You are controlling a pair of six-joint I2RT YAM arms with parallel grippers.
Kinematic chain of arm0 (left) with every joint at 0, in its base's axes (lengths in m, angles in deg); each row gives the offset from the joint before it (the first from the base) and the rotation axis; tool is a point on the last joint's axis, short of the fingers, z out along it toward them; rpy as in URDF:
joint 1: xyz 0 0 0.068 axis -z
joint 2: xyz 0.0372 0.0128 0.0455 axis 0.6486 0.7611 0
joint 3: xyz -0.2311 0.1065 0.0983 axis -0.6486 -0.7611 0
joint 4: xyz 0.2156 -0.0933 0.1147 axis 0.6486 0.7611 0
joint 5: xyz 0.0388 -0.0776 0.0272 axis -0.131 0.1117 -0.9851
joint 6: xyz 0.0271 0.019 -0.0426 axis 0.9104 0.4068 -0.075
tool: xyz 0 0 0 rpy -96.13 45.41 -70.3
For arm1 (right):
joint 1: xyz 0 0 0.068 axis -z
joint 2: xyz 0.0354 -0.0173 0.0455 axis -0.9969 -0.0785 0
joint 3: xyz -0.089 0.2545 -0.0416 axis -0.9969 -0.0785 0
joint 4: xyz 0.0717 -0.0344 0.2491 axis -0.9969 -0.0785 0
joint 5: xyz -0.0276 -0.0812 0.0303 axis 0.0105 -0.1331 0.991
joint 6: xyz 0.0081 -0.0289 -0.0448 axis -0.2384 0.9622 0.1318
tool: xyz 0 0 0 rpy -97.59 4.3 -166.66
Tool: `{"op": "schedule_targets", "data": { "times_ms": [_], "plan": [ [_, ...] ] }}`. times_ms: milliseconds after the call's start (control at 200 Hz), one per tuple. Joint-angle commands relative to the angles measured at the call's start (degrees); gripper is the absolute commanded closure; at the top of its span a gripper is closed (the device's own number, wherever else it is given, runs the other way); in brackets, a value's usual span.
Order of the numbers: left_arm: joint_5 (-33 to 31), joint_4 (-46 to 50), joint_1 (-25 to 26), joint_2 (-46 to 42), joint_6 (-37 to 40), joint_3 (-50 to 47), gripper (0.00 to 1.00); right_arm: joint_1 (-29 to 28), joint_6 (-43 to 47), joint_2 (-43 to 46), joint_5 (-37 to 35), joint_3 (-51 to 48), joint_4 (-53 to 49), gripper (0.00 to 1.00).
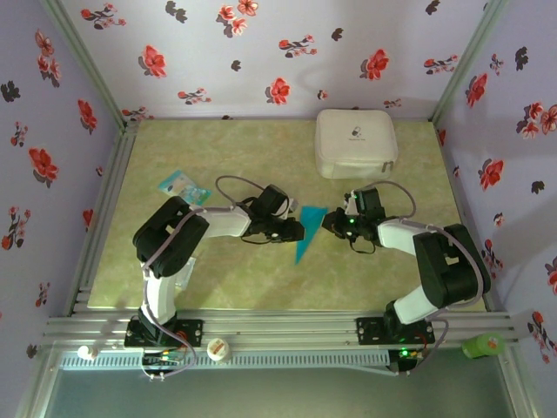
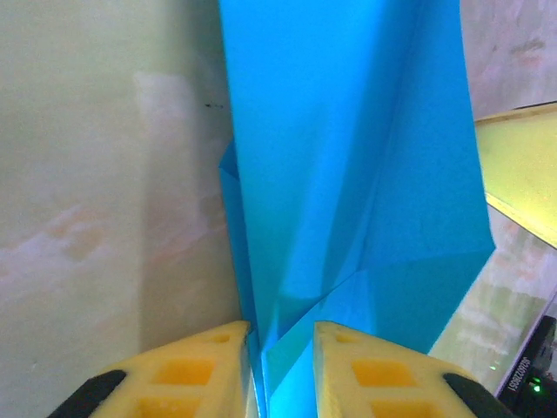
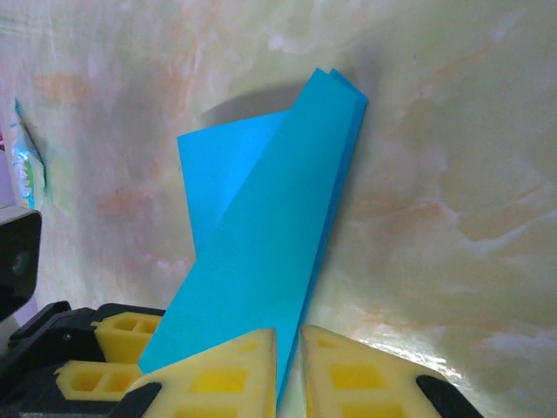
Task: Fold a paper plane with a square sheet of paper (pick it up from the middle)
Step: Move a paper plane to the center of the table.
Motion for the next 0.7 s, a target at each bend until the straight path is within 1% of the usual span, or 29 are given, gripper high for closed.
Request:
{"op": "schedule_targets", "data": {
  "times_ms": [0, 140, 280, 390, 455, 520, 605, 695],
  "plan": [
    [1.5, -1.6, 0.7, 1.2, -0.3, 0.3, 0.77, 0.3, -1.1, -0.7, 0.6, -0.8, 1.4, 0.85],
    [1.6, -2.9, 0.7, 0.7, -0.9, -0.2, 0.84, 0.3, -1.3, -0.4, 0.6, -0.9, 1.6, 0.85],
    [1.6, -5.3, 0.7, -0.6, -1.9, -1.0, 0.95, 0.4, -1.4, 0.6, 0.3, -0.9, 0.7, 0.84],
    [1.5, -6.2, 0.7, -1.8, -1.9, -1.5, 0.99, 0.4, -1.6, 1.9, -0.2, -0.7, -0.8, 0.82],
    [0.7, -6.0, 0.7, -2.6, -1.8, -1.9, 1.0, 0.4, -2.3, 3.4, -0.7, -0.8, -1.6, 0.75],
    [-1.0, -5.1, 0.7, -3.9, -1.4, -2.6, 1.0, 0.4, -3.6, 5.3, -1.3, -0.9, -2.3, 0.72],
    [-6.6, -1.2, 1.1, -5.6, -0.3, -3.1, 1.0, 0.3, -5.6, 7.7, -1.5, -1.4, -1.6, 0.64],
    [-11.3, 2.2, 1.6, -6.8, 1.0, -3.3, 1.0, 0.0, -6.7, 7.8, 1.3, -0.9, -0.1, 0.58]
  ]
}}
